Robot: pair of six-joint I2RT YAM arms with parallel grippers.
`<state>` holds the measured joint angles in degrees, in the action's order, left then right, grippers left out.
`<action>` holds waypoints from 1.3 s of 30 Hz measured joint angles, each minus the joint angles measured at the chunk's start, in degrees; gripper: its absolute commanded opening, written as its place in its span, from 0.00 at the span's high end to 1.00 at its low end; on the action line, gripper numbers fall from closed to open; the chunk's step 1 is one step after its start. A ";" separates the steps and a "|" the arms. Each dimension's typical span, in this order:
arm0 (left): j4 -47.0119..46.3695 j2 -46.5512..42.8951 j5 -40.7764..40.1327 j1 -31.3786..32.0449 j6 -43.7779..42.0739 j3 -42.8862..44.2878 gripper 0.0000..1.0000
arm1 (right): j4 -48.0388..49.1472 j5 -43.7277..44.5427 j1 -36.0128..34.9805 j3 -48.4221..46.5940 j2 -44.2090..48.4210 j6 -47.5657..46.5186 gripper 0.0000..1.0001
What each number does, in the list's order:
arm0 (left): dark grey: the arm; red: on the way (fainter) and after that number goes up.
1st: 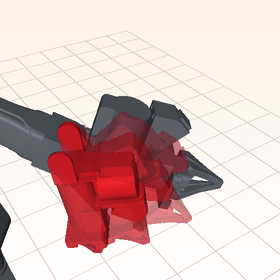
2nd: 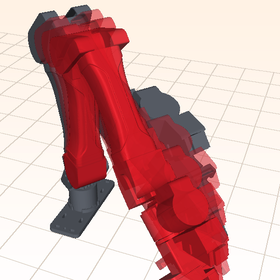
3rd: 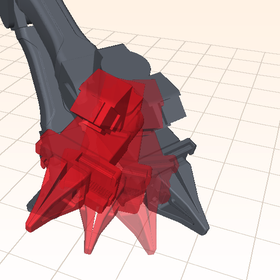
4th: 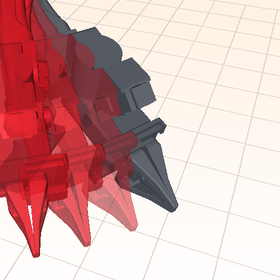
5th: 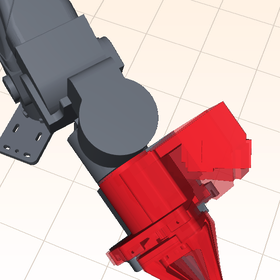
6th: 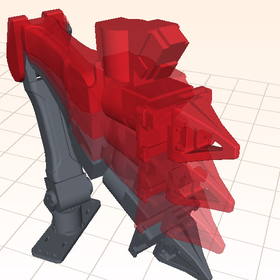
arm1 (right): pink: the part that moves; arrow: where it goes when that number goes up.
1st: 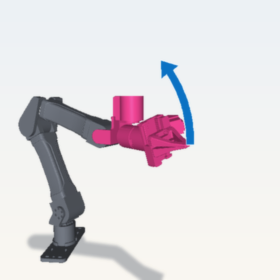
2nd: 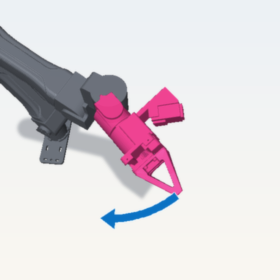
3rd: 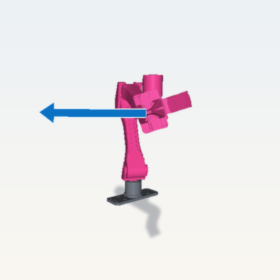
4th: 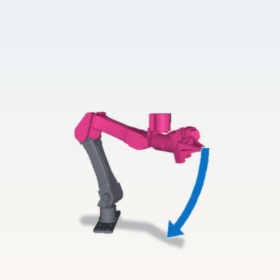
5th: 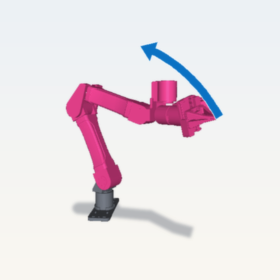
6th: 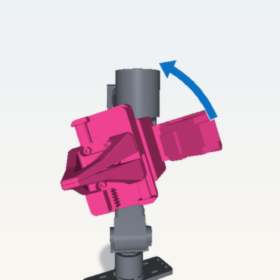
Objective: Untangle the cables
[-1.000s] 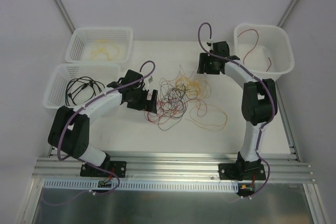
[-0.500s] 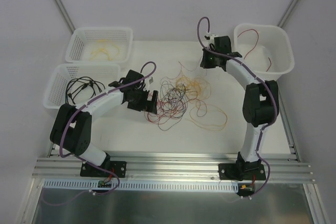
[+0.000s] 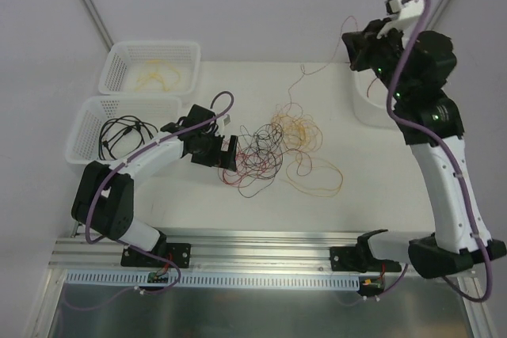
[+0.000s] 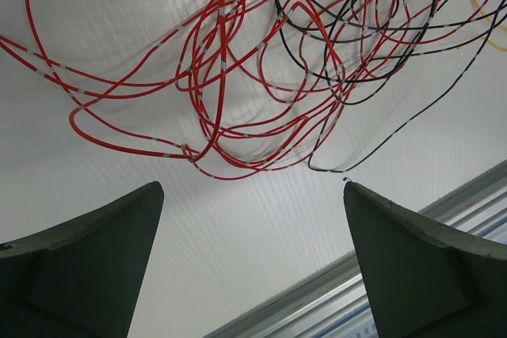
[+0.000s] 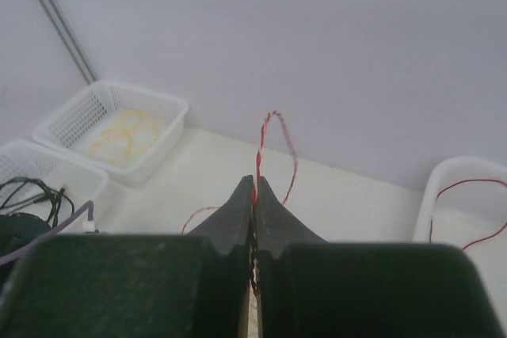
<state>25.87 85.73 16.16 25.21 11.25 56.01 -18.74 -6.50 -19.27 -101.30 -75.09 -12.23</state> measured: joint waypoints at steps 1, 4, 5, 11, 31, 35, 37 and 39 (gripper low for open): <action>0.00 -0.31 -0.02 0.00 0.00 0.00 0.01 | -0.15 1.01 -0.02 0.15 2.40 0.09 0.99; 0.07 -0.96 -0.15 0.24 -0.02 0.00 0.01 | 0.35 5.22 -0.02 2.27 9.66 0.22 0.99; 0.11 -1.14 -0.15 0.35 -0.02 0.00 0.01 | 0.44 6.34 -0.02 3.19 11.54 0.22 0.99; 0.13 -1.77 -0.15 0.35 -0.02 0.00 0.01 | -0.79 17.16 -0.02 7.89 21.40 0.20 0.99; 0.15 -1.84 -0.09 0.74 -0.02 0.00 0.01 | -28.74 31.21 0.00 60.17 35.74 23.61 0.60; 0.17 -1.84 -0.04 1.07 -0.02 0.00 0.01 | -29.92 28.06 -0.02 60.13 32.54 24.22 0.41; 0.15 -1.84 -0.04 1.07 -0.02 0.00 0.01 | -31.12 25.09 0.00 58.25 30.14 22.62 0.38; 0.17 -1.84 -0.02 1.07 -0.02 0.00 0.01 | -32.00 21.97 -0.04 54.10 27.61 20.04 0.37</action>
<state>26.04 83.90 16.14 26.28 11.22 56.01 -50.74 15.46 -19.31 -47.20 -47.48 7.81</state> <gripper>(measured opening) 0.992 0.616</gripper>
